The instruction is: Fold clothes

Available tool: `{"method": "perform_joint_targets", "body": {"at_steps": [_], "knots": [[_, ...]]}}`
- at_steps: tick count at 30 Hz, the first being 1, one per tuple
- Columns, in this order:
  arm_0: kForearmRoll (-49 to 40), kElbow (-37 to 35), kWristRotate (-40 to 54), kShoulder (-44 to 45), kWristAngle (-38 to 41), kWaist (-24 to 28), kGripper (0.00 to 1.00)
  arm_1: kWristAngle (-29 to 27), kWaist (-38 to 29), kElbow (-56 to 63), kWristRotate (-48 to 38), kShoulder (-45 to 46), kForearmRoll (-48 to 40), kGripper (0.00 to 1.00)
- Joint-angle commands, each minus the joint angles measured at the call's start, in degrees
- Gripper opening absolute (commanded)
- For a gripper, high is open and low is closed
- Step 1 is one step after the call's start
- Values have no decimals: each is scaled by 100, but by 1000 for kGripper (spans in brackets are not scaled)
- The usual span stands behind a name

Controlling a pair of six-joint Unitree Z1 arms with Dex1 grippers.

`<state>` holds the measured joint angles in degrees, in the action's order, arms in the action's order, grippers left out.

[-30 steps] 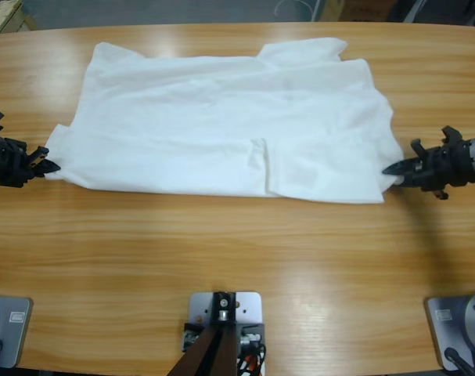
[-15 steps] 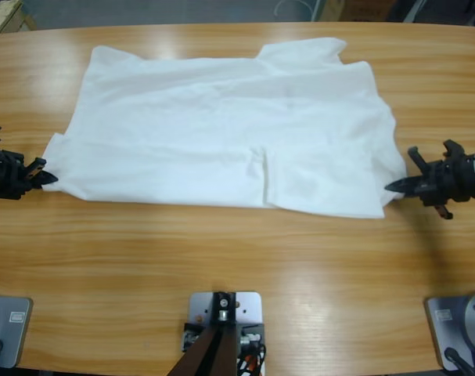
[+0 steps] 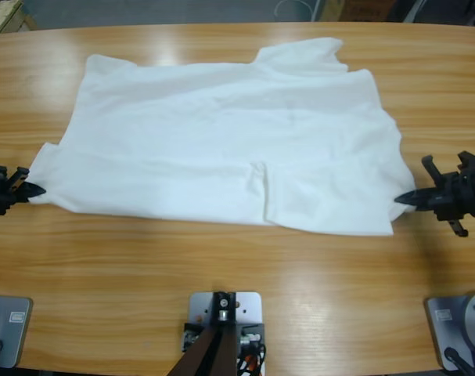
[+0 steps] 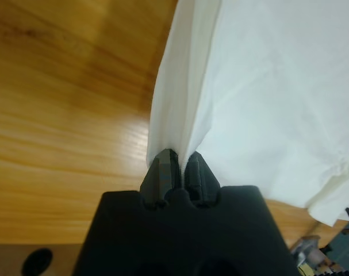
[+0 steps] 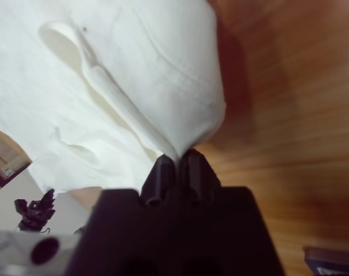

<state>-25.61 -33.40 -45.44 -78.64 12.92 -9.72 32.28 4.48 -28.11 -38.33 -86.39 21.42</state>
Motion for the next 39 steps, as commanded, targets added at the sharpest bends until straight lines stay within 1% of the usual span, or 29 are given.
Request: {"method": "perform_joint_targets", "body": {"at_steps": [1,7,11,12,13,14,15,16,17,21,24,26,29,31,33,36,39], "knots": [[-417,181,-348,464,132,-197,0,154,-70,121,-148,435,517,0],[-382,188,-332,298,116,-232,0,114,-88,121,-187,458,502,0],[-301,185,-308,100,192,-232,0,156,-97,119,-236,360,319,0],[-295,185,-308,94,252,-232,224,156,-97,121,-220,340,319,8],[-288,185,-310,89,271,-232,634,169,-97,126,-182,307,321,284],[-287,185,-310,84,282,-232,799,176,-102,135,-145,291,328,659],[-281,185,-308,79,282,-232,884,172,-105,139,-133,316,329,880],[-278,179,-308,77,282,-232,908,160,-105,135,-131,362,342,982],[-278,167,-308,82,278,-232,911,153,-105,125,-131,409,352,1000],[-302,51,-306,163,269,-232,908,244,-186,58,-131,279,363,1000],[-436,-250,-195,182,264,-232,908,271,-396,-262,-140,195,477,1000],[-668,-657,24,214,255,-232,904,269,-515,-547,-138,179,632,1000],[-1192,-1506,432,203,252,-251,899,262,-635,-949,-104,114,836,1000],[-1341,-1870,610,170,246,-316,899,262,-712,-1129,-104,54,883,1000],[-1329,-1914,689,17,273,-432,899,251,-751,-1187,-99,29,894,1000],[-1271,-1594,685,-278,442,-564,904,198,-752,-1171,-32,50,952,1000],[-1271,-1290,668,-531,533,-566,911,74,-754,-1109,5,142,960,1000]]}}
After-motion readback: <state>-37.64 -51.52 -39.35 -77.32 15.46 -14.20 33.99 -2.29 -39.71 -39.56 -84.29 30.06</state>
